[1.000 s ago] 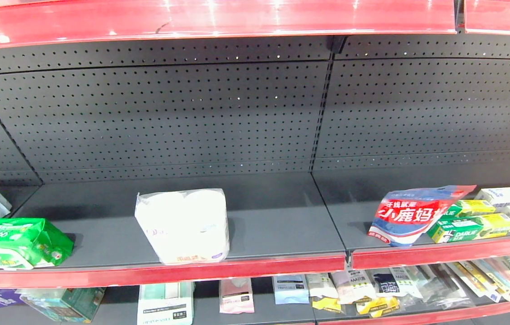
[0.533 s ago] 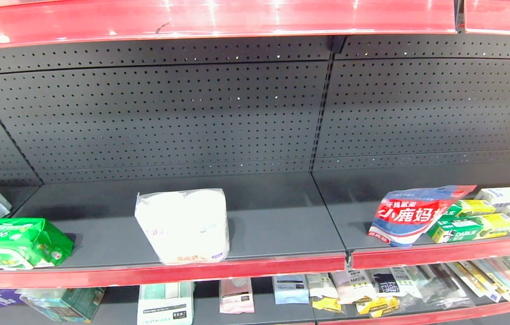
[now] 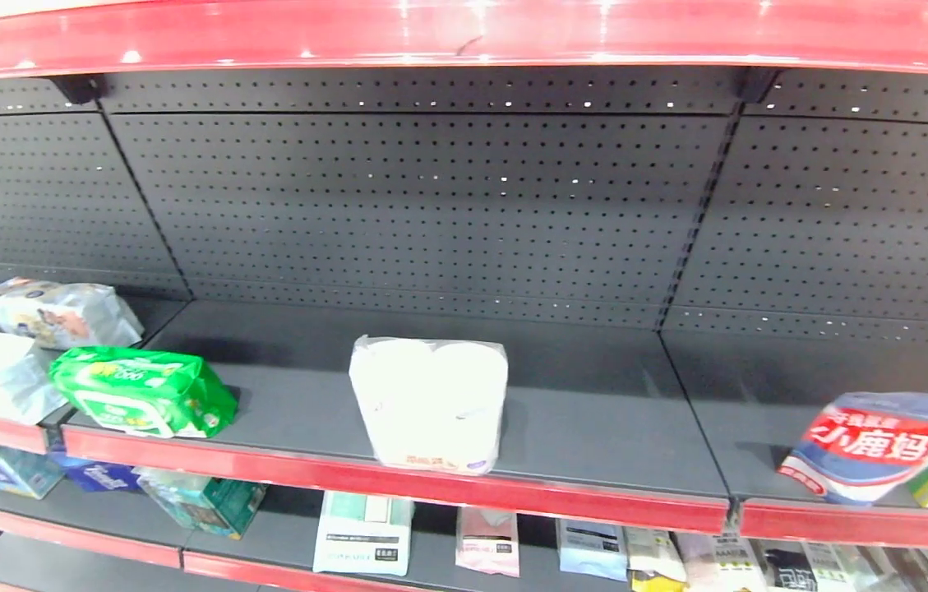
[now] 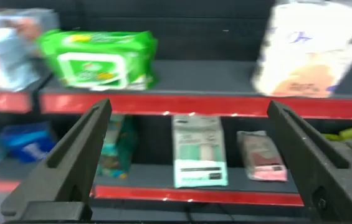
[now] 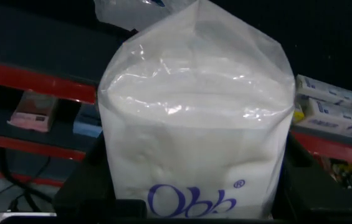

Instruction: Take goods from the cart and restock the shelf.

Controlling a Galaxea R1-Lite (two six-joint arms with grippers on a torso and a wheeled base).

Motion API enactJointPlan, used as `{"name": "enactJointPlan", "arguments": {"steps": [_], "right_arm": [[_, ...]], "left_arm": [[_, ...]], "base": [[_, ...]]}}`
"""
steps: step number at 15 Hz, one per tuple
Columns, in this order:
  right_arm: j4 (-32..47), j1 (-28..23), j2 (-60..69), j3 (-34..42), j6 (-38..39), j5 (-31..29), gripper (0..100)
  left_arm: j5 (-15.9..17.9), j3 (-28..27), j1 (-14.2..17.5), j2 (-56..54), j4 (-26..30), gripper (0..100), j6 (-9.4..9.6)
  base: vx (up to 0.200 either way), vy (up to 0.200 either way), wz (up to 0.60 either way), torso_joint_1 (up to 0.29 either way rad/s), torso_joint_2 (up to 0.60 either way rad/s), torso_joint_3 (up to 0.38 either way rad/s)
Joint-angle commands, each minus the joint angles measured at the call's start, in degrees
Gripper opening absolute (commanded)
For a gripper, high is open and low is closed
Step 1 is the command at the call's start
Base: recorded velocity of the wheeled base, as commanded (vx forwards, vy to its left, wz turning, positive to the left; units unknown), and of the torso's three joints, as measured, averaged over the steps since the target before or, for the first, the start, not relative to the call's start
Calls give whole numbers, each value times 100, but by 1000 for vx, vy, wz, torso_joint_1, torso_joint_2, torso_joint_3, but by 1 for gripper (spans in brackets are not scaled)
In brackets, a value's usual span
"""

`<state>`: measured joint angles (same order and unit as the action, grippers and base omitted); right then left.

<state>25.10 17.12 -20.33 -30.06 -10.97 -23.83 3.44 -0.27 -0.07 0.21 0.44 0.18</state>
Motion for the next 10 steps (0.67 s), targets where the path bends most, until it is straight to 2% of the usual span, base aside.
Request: {"name": "enactJointPlan", "arguments": {"steps": [1, 4, 10], "right_arm": [[-14, 2, 3, 0, -1, 1, 0], [-93, 29, -138, -35, -10, 177, 0], [-1561, 46, -1342, -26, 130, 1636, 0]], "left_arm": [[-1, 0, -1, -3, 0, 100, -1], [-1, 18, -1, -3, -18, 100, -1], [-36, 18, -1, -3, -35, 100, -1]], "base": [[0, 0, 0, 0, 0, 0], [0, 0, 0, 0, 0, 0], [0, 0, 0, 0, 0, 0]]}}
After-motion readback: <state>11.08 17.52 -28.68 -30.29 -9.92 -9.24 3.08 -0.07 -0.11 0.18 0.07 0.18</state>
